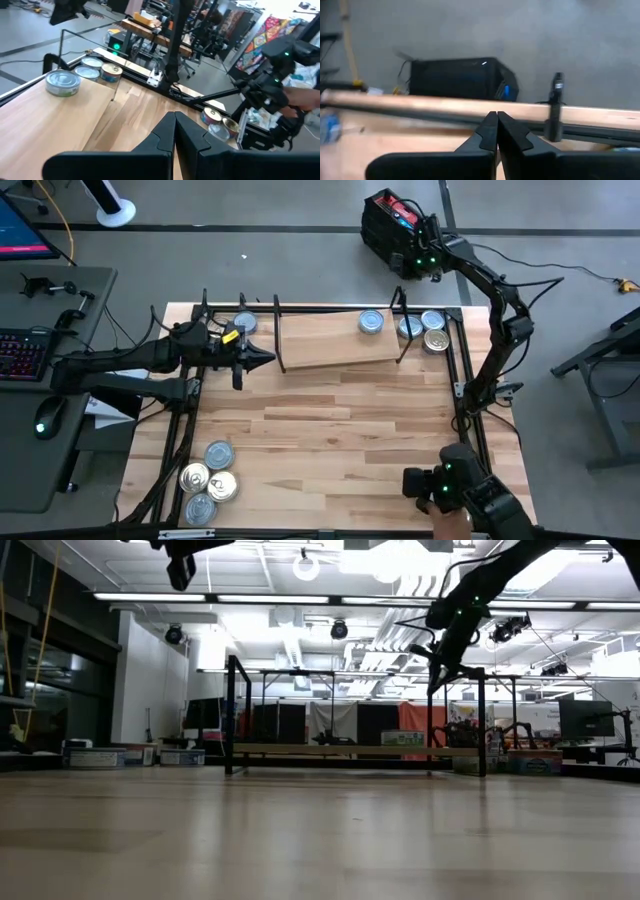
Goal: Stack canned seafood by type on shelf
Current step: Adjust the shelf
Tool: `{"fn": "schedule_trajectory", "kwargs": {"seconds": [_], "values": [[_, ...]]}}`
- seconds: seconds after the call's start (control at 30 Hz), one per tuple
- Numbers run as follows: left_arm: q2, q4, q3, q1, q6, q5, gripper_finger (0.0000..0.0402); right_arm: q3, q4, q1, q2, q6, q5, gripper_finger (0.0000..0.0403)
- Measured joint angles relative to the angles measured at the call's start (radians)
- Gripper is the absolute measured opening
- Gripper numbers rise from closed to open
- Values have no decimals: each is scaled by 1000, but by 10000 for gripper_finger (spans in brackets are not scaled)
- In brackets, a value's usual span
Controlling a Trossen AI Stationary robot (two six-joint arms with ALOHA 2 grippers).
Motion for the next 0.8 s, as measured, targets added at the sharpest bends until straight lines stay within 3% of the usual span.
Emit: {"fn": "schedule_trajectory", "kwargs": {"seconds": [0.8], "values": [[0, -1, 0, -31, -130, -32, 1, 2, -177, 81, -2, -191, -79, 0]]}}
